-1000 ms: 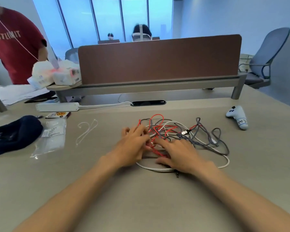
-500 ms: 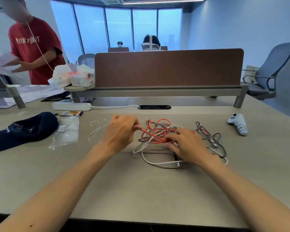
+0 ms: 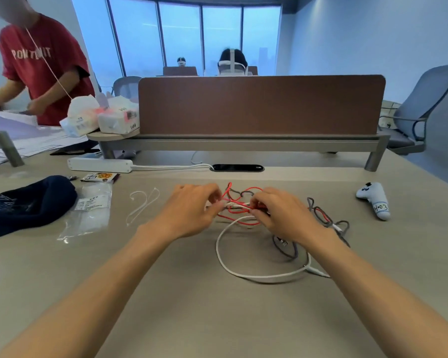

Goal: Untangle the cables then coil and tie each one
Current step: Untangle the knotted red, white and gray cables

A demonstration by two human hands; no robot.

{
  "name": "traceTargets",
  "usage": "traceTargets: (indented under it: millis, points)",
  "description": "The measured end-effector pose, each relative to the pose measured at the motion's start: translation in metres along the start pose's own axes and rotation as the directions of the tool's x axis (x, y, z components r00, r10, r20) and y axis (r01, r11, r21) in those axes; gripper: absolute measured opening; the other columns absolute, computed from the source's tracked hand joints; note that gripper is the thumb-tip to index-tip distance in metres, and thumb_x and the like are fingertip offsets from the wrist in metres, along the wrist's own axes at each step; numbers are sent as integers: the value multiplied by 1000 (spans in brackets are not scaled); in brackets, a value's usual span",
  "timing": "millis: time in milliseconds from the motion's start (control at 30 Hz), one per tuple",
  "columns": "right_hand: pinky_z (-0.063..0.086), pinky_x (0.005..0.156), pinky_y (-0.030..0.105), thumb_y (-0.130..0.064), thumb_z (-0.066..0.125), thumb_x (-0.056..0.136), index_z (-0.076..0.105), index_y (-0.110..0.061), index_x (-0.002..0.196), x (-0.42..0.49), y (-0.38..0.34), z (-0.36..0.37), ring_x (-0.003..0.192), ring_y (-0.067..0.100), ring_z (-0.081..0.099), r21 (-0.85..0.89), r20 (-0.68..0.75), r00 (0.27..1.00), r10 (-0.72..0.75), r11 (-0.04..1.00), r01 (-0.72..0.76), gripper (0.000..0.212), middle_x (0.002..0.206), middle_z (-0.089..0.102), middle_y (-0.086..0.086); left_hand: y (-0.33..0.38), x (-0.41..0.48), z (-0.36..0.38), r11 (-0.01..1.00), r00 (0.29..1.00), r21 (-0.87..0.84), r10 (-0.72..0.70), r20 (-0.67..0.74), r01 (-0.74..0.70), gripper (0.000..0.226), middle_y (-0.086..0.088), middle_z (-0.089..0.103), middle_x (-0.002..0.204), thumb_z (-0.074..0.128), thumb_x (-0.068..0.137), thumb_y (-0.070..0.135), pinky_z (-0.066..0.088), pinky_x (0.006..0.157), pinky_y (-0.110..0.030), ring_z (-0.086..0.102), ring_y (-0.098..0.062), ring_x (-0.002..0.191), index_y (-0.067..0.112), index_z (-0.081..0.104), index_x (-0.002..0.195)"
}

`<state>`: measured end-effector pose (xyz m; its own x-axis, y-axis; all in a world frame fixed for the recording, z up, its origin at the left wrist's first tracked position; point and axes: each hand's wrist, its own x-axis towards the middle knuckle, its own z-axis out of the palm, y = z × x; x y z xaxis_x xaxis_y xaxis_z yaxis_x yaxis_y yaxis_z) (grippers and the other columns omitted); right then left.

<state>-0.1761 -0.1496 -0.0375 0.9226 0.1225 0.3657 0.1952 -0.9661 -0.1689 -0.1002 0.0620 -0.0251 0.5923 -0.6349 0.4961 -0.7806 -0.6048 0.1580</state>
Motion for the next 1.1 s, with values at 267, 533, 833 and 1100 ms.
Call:
traceTargets:
  millis: [267, 533, 833, 1100]
  points:
    - [33, 64, 31, -40, 55, 89, 57, -28, 93, 33, 9, -8, 86, 22, 55, -23, 55, 994, -96, 995, 98, 13, 88, 48, -9, 9, 40, 18, 989, 987, -87, 110, -113, -121, 22, 12, 48, 84, 70, 81, 38, 36, 70, -27, 52, -14, 80, 22, 60, 93]
    - [41, 68, 33, -34, 62, 82, 58, -34, 92, 45, 19, 0, 86, 18, 53, 71, 62, 996, -65, 996, 61, 11, 83, 44, -14, -6, 52, 33, 975, 981, -113, 191, -32, -193, 23, 7, 59, 69, 49, 84, 37, 45, 88, -38, 54, -16, 66, 17, 58, 74]
    - [48, 72, 39, -28, 55, 88, 50, -46, 97, 48, 50, -13, 78, 17, 55, 181, 175, 975, 137, 969, -169, 21, 76, 61, -12, -16, 58, 17, 949, 960, -260, 112, -256, -180, 16, 18, 45, 61, 66, 83, 26, 39, 50, -29, 40, -2, 55, 17, 58, 73]
    - [51, 67, 41, -15, 42, 89, 52, -40, 92, 45, 83, -22, 61, 21, 50, 149, 196, 897, 396, 892, -426, 27, 58, 50, -6, -24, 59, -17, 938, 921, -328, -23, -389, -115, 20, 11, 44, 53, 60, 87, 32, 31, 47, -26, 36, -7, 47, 16, 63, 75]
